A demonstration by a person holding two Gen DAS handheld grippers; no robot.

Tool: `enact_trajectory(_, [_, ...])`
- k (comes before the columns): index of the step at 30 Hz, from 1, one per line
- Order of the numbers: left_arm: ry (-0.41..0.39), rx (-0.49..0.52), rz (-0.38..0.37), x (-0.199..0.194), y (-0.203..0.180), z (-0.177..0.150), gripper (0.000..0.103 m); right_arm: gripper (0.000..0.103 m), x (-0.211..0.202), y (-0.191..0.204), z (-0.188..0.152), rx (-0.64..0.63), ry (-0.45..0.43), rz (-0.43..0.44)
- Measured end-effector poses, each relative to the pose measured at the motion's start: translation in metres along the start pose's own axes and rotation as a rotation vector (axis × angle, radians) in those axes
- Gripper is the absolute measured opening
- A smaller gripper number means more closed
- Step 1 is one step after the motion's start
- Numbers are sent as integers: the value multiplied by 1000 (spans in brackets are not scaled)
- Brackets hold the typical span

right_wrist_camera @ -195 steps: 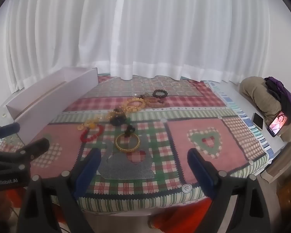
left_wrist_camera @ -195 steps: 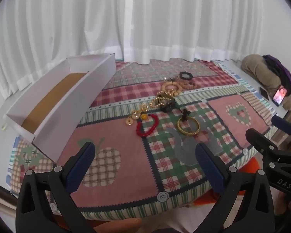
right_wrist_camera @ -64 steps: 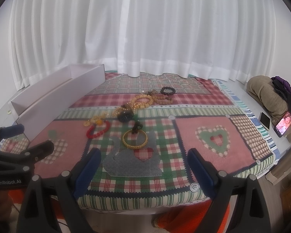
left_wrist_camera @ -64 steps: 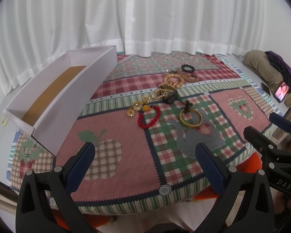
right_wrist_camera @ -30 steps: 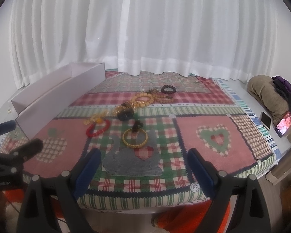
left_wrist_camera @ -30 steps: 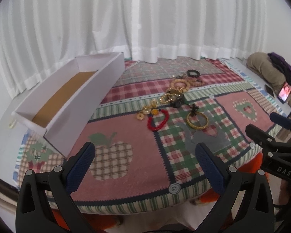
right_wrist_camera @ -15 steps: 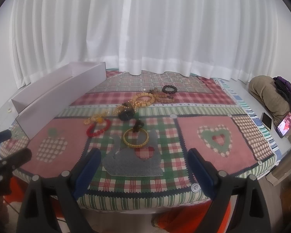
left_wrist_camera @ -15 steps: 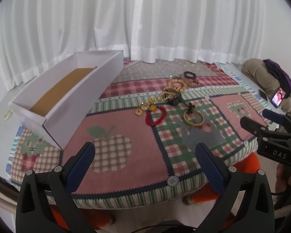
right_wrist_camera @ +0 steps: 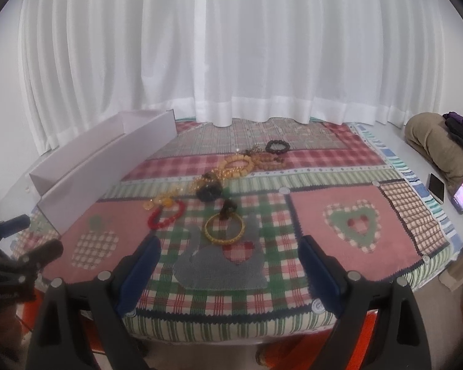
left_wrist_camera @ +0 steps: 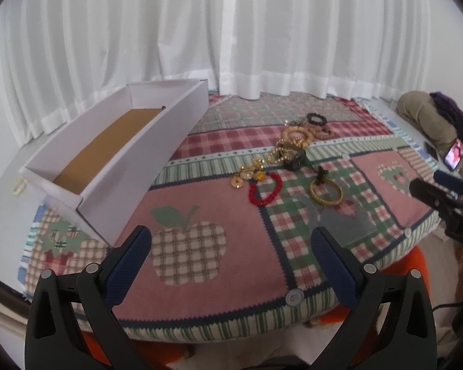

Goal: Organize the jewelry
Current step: 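Move both grippers down toward the red beaded bracelet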

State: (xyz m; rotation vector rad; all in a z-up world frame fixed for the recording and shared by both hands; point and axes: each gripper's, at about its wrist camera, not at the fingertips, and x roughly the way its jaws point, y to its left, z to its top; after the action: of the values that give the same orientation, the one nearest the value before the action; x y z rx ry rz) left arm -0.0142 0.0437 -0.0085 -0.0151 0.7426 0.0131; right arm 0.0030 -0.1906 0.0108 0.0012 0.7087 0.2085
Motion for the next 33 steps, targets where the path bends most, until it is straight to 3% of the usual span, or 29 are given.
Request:
enact_trajectory(6, [40, 41, -25, 24, 0, 9, 103, 93, 26, -13, 4, 19, 84, 104])
enact_trajectory(13, [110, 102, 0, 59, -9, 15, 103, 93, 68, -21, 4, -59, 182, 50])
enact_trajectory(17, [154, 137, 21, 80, -10, 18, 103, 93, 93, -27, 8, -68, 229, 66])
enact_trajectory(23, [196, 76, 10, 103, 5, 30, 103, 91, 138, -30, 25, -33, 267, 151])
enact_trajectory(27, [231, 15, 8, 115, 13, 33, 103, 66, 195, -22, 33, -36, 347, 166])
enact_trajectory(30, [249, 4, 11, 120, 16, 30, 103, 64, 223, -15, 36, -52, 363, 145])
enact_trajectory(32, [261, 10, 18, 123, 17, 27, 103, 53, 235, -12, 35, -65, 378, 145])
enact_trajectory(33, [269, 12, 20, 125, 18, 26, 103, 40, 239, -9, 35, -83, 377, 132])
